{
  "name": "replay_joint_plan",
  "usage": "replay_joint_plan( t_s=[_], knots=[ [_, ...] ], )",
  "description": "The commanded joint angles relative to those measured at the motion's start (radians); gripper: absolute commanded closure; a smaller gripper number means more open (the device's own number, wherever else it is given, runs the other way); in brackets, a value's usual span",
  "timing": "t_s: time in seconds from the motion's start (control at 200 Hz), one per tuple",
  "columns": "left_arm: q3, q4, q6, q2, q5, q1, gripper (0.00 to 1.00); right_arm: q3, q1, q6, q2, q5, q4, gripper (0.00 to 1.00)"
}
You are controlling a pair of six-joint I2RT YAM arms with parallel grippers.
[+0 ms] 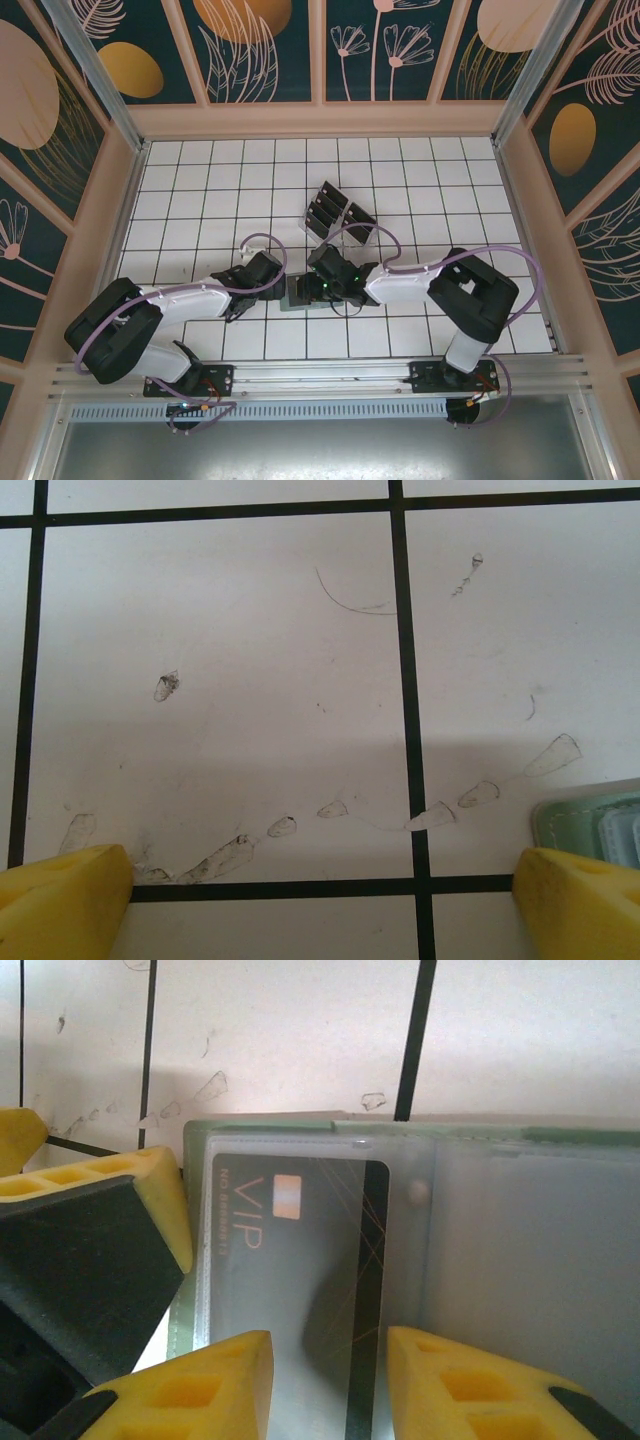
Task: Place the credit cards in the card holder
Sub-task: Insert the credit card into the card slot.
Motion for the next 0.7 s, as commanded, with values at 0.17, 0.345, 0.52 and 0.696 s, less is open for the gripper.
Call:
replay_joint_plan(
  t_s=[0.17, 0.345, 0.52, 0.696],
  knots=[
    [-0.019, 0.004, 0.0, 0.01, 0.036, 0.005, 0.01, 0.052, 0.02, -0.009, 0.043, -0.007, -0.021, 0.65],
    [-0.02, 0.008, -0.001, 0.01, 0.039, 0.004, 0.01, 0.066, 0.028, -0.011, 0.056, -0.012, -0.021, 0.65],
    [-0.018, 0.0, -0.002, 0.006, 0.036, 0.004, 0.01, 0.077, 0.034, -0.015, 0.053, -0.014, -0.027, 0.64],
    [-0.011, -0.034, -0.018, -0.021, 0.001, 0.005, 0.01, 0.076, 0.033, -0.019, 0.032, -0.011, -0.033, 0.6]
  ],
)
